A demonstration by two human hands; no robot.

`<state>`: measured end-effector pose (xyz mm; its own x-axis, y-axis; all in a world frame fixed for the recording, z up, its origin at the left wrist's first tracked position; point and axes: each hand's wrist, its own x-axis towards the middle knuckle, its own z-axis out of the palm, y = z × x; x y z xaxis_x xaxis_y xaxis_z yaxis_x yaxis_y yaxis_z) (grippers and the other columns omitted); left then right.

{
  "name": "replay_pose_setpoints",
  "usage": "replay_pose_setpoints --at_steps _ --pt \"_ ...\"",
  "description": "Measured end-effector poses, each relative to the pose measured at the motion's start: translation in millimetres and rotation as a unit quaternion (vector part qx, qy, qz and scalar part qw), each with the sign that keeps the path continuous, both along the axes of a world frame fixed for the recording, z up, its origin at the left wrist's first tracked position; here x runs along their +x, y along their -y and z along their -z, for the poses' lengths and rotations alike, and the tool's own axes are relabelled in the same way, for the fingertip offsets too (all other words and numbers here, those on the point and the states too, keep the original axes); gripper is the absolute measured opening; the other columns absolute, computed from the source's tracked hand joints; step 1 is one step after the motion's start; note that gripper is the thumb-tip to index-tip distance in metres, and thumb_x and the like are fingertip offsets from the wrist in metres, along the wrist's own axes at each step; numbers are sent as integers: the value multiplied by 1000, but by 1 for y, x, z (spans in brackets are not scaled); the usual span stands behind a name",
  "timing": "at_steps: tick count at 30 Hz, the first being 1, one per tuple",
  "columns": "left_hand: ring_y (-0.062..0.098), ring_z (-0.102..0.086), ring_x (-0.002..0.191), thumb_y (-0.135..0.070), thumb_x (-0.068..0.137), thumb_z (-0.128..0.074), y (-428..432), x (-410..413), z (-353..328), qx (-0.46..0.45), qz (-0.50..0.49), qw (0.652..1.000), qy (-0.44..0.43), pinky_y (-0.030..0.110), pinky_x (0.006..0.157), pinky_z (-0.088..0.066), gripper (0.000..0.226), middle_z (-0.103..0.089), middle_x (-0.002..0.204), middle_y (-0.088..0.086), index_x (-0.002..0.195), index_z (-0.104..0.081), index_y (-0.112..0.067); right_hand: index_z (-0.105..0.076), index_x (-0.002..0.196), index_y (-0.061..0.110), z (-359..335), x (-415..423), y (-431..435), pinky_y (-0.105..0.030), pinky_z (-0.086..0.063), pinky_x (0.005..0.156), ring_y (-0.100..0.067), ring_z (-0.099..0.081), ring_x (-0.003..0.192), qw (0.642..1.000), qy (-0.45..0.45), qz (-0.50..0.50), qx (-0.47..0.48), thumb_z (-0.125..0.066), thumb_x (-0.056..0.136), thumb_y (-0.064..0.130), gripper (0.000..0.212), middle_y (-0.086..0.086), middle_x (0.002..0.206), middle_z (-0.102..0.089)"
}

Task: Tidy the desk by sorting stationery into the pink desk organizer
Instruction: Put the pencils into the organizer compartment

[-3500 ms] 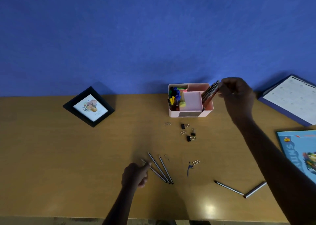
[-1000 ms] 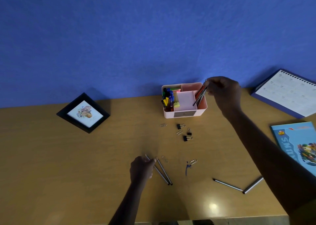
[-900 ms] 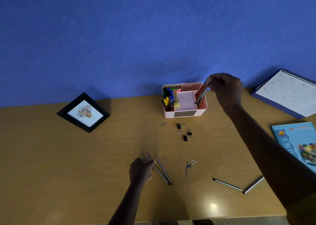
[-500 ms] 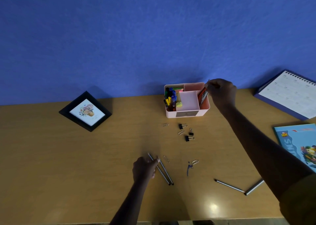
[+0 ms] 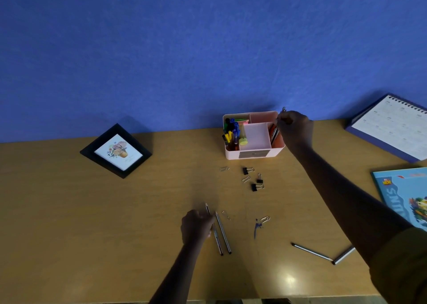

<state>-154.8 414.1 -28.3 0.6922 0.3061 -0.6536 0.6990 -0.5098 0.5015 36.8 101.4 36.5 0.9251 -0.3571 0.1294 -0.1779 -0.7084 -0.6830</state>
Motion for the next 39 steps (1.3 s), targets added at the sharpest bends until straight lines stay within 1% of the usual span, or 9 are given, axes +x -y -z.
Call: replay_pose_setpoints --at_steps 5,9,14,18,21,27,31,36,39 --pt "21 -78 66 -40 83 -78 -1 5 -5 11 56 998 13 42 74 -66 29 -76 64 -2 70 -76 -14 -78 100 9 0 -4 3 -22 -51 63 -15 -69 73 1000 14 -11 -4 -66 103 21 17 -4 90 -78" --pt "18 -77 70 -24 77 -77 0 13 -18 -54 50 995 71 45 73 -66 10 -77 74 -6 82 -70 -20 -80 101 9 -1 -8 8 -22 -50 61 -15 -70 72 999 35 -6 3 -67 101 17 15 -4 91 -79" --pt "16 -79 75 -18 85 -82 11 34 -43 -135 66 975 166 46 75 -68 30 -80 83 -4 111 -72 -29 -80 97 9 -8 -23 9 -19 -48 60 -11 -68 71 999 47 3 15 -67 99 12 14 -2 91 -80" --pt "15 -81 80 -19 94 -81 28 58 -71 -197 102 942 251 39 71 -69 41 -80 96 -5 129 -67 -34 -80 103 13 -8 -58 -3 -24 -56 62 -8 -72 75 998 43 -2 48 -69 99 11 12 3 95 -79" --pt "16 -81 88 -23 97 -81 45 83 -96 -210 125 921 304 37 73 -69 48 -78 103 -8 141 -63 -32 -78 105 15 2 -96 -22 -17 -53 61 -2 -70 75 997 25 -17 77 -71 100 14 8 5 95 -78" --pt "19 -82 92 -21 102 -75 84 135 -135 -258 95 880 388 44 73 -70 32 -80 110 1 133 -71 -26 -80 94 21 39 -169 -80 -13 -50 61 -3 -69 69 981 -46 -44 181 -76 90 5 18 14 79 -75" --pt "18 -82 78 -26 104 -72 107 164 -148 -247 85 866 426 43 69 -69 19 -82 99 -1 122 -75 -21 -76 92 19 62 -203 -115 -28 -58 65 -4 -67 73 968 -115 -173 142 -70 96 10 12 8 85 -74" --pt "14 -82 77 -26 100 -75 133 197 -144 -228 99 865 437 46 73 -69 16 -82 101 -4 111 -80 -16 -72 107 18 80 -220 -147 -40 -57 78 -25 -69 93 934 -245 -258 43 -63 102 30 16 -4 106 -72" --pt "14 -82 80 -24 99 -76 145 213 -136 -210 114 868 434 48 75 -68 15 -83 97 -3 108 -82 -14 -62 139 22 86 -225 -160 -39 -53 89 -31 -65 116 908 -278 -312 -20 -58 105 29 35 -8 135 -64"
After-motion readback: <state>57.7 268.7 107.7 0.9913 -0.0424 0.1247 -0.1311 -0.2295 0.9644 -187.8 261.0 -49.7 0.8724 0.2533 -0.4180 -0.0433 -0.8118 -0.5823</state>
